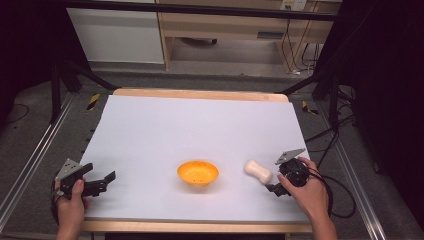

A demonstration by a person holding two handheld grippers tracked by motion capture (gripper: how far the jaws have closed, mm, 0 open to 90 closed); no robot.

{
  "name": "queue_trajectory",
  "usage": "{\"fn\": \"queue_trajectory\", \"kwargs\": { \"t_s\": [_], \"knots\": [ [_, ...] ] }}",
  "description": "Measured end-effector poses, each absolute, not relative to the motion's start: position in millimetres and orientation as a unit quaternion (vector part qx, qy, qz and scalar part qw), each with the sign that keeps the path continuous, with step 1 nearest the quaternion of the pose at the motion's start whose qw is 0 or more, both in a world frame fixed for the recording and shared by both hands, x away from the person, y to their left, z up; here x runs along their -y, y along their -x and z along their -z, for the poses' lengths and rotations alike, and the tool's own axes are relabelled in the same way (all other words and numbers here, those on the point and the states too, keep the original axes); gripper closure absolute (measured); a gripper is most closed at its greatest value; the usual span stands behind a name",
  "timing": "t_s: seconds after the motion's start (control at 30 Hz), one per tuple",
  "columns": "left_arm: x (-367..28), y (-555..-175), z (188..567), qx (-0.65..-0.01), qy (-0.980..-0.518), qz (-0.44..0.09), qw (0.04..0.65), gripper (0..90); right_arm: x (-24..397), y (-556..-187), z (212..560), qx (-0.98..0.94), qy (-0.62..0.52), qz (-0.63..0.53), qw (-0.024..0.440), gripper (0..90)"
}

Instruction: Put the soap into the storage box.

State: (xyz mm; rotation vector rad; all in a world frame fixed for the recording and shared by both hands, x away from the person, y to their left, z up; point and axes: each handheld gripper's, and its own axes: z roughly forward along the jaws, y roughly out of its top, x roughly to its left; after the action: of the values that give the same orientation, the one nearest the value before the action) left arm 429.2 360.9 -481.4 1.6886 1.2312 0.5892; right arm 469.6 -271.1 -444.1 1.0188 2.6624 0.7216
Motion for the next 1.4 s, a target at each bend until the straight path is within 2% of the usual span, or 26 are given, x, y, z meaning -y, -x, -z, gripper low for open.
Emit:
{"fn": "queue_trajectory", "kwargs": {
  "t_s": [0.2,0.27,0.93,1.07,1.13,1.4],
  "knots": [
    [-360.9,-429.2,481.4,-0.501,-0.688,-0.24,0.466,0.1,263.5,-472.3,440.9,-0.905,-0.337,-0.24,0.099,3.8],
    [-360.9,-429.2,481.4,-0.502,-0.688,-0.239,0.467,0.0,257.4,-473.8,439.1,-0.906,-0.337,-0.236,0.097,6.7],
    [-361.1,-429.4,481.4,-0.502,-0.688,-0.237,0.467,0.1,226.5,-495.0,439.3,-0.914,-0.338,-0.196,0.106,11.6],
    [-361.2,-429.4,481.4,-0.502,-0.688,-0.237,0.467,0.0,223.1,-499.0,440.9,-0.915,-0.341,-0.191,0.104,14.0],
    [-361.4,-429.4,481.4,-0.502,-0.688,-0.238,0.467,0.0,219.8,-501.4,441.6,-0.917,-0.338,-0.185,0.101,20.9],
    [-361.7,-429.6,481.3,-0.501,-0.689,-0.238,0.467,0.0,213.6,-508.0,441.6,-0.919,-0.34,-0.173,0.1,30.7]
  ]
}}
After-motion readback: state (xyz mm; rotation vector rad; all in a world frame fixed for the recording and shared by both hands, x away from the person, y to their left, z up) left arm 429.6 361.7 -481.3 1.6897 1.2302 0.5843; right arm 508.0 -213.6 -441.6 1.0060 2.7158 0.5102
